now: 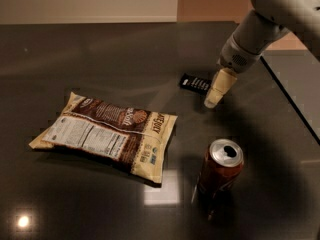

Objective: Move rxbar chocolate near coke can

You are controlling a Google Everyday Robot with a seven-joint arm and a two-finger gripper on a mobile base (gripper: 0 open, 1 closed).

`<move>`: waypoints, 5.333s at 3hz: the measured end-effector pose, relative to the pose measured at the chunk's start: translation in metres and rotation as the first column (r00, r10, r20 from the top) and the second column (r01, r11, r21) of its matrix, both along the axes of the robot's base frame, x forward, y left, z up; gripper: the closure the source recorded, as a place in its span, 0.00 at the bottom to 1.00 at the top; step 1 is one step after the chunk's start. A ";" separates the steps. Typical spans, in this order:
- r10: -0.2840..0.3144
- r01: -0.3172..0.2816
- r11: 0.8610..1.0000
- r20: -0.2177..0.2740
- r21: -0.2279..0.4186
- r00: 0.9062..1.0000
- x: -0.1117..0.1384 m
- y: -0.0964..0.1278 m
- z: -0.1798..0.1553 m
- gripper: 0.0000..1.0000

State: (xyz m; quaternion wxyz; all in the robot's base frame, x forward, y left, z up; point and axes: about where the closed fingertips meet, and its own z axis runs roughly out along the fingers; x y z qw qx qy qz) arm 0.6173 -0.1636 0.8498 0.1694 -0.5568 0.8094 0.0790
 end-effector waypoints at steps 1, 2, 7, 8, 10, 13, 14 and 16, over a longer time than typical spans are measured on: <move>0.001 0.000 1.000 -0.028 0.007 1.000 0.008 0.003 -0.013 0.00; 0.003 -0.003 1.000 -0.049 0.011 0.999 0.011 0.006 -0.021 0.00; 0.009 -0.007 1.000 -0.076 0.015 0.997 0.015 0.010 -0.025 1.00; 0.009 -0.007 1.000 -0.076 0.015 0.997 0.015 0.010 -0.024 1.00; 0.009 -0.007 1.000 -0.076 0.015 0.997 0.015 0.010 -0.024 1.00; 0.053 -0.057 0.990 0.036 0.131 0.998 -0.102 -0.024 0.082 1.00; 0.049 -0.053 0.989 0.030 0.141 0.998 -0.120 -0.029 0.087 1.00; 0.067 -0.057 0.987 -0.060 0.153 0.996 -0.154 -0.027 0.066 1.00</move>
Offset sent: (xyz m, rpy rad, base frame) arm 0.0147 0.0074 -0.0272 0.0143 0.0703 0.0021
